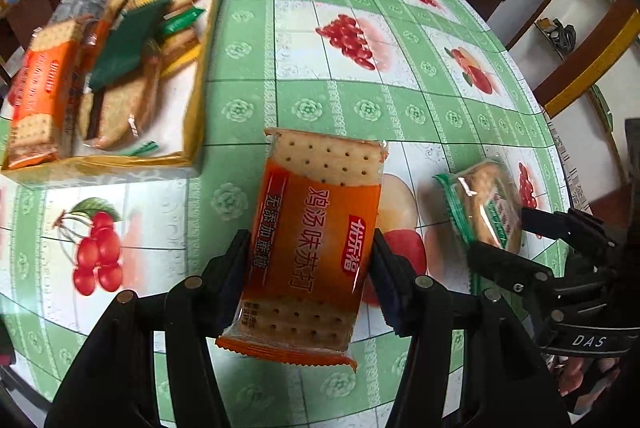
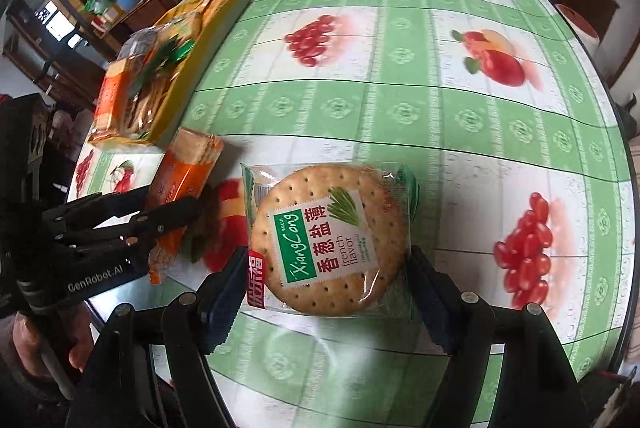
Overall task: Organize snacks
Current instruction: 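Carry both held packs over the yellow tray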
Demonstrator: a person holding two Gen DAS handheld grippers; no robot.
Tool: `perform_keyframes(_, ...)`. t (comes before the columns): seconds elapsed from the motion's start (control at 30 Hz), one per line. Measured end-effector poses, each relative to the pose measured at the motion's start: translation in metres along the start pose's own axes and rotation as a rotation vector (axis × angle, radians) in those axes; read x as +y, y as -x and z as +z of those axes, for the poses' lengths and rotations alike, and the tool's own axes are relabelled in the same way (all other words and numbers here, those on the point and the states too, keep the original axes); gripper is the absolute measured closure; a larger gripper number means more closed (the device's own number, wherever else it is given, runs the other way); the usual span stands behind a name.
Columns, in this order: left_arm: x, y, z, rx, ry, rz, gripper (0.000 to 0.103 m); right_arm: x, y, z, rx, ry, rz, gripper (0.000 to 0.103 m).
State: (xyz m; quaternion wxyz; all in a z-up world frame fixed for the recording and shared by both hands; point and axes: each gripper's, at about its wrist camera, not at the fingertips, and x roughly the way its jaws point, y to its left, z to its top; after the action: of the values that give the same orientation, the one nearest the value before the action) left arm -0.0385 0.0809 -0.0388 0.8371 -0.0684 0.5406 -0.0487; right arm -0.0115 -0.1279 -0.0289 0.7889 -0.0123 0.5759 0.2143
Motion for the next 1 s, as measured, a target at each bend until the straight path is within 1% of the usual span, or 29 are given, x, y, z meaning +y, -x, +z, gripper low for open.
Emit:
perform_keyframes(0.17, 0.009, 0.016, -0.004, -0.04, -0.01, 0.029, 0.047, 0.023, 0.001, 0.008, 0.002, 0.034, 0.025, 0.025)
perform_keyframes(0.4, 0.031, 0.036, 0.001, -0.076, 0.024, 0.039, 0.047, 0.057, 0.002, 0.023, -0.003, 0.082, 0.059, 0.025)
perform_keyframes(0.57, 0.064, 0.058, 0.025, -0.127, 0.099, 0.042, 0.047, 0.084, 0.002, 0.046, -0.025, 0.119, 0.074, 0.025)
perform_keyframes(0.67, 0.089, 0.072, 0.05, -0.168, 0.137, 0.074, 0.047, 0.104, 0.005, 0.072, -0.058, 0.141, 0.087, 0.025)
perform_keyframes(0.77, 0.112, 0.082, 0.076, -0.199, 0.184, 0.089, 0.047, 0.129, 0.006, 0.109, -0.108, 0.17, 0.09, 0.025)
perform_keyframes(0.87, 0.13, 0.09, 0.1, -0.227, 0.21, 0.111, 0.047, 0.149, 0.001, 0.142, -0.138, 0.178, 0.104, 0.025)
perform_keyframes(0.93, 0.14, 0.09, 0.115, -0.241, 0.223, 0.14, 0.047, 0.158, -0.002, 0.159, -0.159, 0.183, 0.1, 0.025)
perform_keyframes(1.0, 0.151, 0.087, 0.127, -0.236, 0.246, 0.153, 0.047, 0.168, -0.007, 0.177, -0.173, 0.179, 0.111, 0.025)
